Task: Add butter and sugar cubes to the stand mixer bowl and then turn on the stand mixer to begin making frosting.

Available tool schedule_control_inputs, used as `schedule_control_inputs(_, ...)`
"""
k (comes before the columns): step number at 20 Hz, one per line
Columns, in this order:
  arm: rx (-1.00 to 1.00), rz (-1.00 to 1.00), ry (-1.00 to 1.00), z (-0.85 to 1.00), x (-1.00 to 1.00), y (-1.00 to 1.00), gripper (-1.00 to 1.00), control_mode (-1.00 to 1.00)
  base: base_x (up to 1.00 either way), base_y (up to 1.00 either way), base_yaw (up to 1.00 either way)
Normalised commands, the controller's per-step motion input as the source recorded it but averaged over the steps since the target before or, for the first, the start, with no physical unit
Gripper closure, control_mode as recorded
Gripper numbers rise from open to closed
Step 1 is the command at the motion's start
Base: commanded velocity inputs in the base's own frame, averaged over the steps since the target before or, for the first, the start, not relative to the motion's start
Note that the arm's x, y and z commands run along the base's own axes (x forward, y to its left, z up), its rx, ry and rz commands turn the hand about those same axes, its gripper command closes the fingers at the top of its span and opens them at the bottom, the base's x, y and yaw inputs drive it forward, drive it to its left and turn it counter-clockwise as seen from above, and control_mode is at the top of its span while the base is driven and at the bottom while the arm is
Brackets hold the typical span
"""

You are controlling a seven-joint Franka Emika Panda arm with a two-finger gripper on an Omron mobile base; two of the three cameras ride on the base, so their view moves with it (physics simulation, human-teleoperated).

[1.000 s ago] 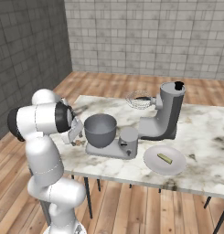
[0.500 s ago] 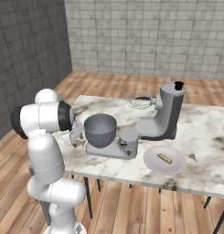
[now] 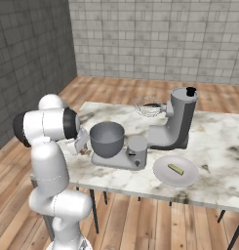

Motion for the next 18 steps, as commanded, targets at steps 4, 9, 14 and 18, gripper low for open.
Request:
schedule_control_inputs(4, 0.00, 0.00, -0.03, 0.20, -0.49, 0.00, 1.00, -1.00, 0.00, 0.00, 0.00)
schedule_control_inputs(9, 0.10, -0.01, -0.14, 0.96, -0.65, 0.00, 1.00, -1.00, 0.00, 0.00, 0.00)
schedule_control_inputs(14, 0.09, -0.03, -0.13, 1.00, -0.52, 0.00, 1.00, -1.00, 0.00, 0.00, 0.00)
schedule_control_inputs(18, 0.02, -0.02, -0.04, 1.00, -0.36, 0.00, 1.00, -1.00, 0.00, 0.00, 0.00)
